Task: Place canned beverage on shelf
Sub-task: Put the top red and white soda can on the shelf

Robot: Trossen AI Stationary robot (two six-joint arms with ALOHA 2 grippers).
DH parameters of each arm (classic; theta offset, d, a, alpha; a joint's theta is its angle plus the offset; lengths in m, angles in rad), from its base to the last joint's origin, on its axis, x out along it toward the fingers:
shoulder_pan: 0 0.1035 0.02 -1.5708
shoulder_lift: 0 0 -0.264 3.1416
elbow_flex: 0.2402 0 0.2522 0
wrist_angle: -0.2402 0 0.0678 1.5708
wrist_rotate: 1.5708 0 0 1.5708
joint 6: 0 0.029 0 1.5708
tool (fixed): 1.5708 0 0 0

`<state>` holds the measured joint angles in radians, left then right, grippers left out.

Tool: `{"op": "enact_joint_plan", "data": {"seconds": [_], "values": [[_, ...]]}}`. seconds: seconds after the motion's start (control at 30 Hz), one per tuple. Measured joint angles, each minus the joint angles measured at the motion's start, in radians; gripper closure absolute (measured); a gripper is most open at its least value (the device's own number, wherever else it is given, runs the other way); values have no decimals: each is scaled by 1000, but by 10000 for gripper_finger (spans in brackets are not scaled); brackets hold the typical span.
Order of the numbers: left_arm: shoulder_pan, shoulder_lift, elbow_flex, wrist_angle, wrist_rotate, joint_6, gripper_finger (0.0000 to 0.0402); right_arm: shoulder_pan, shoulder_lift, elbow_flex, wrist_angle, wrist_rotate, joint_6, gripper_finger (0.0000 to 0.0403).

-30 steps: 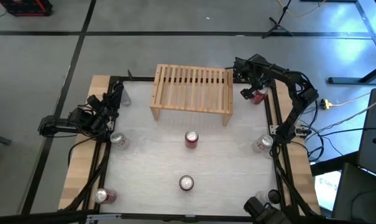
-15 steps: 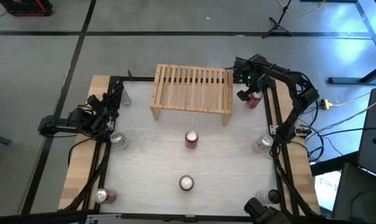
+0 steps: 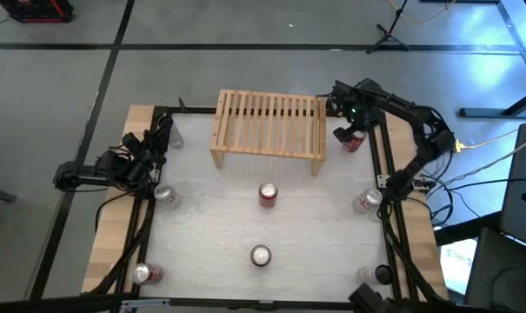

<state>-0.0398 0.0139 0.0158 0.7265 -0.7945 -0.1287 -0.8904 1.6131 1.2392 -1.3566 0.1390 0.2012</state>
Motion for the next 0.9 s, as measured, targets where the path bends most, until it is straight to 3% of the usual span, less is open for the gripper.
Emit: {"op": "enact_joint_plan", "data": {"seconds": [0.4,0.53,0.63,0.9], "values": [[0,0,0,0,0,0,308,1,-60,-119,154,-9,14,60],[0,0,0,0,0,0,308,1,-73,-116,145,-9,13,92],[0,0,0,0,0,0,308,1,-105,-86,126,-24,23,121],[0,0,0,18,14,-24,308,1,-206,93,-61,-45,32,120]]}}
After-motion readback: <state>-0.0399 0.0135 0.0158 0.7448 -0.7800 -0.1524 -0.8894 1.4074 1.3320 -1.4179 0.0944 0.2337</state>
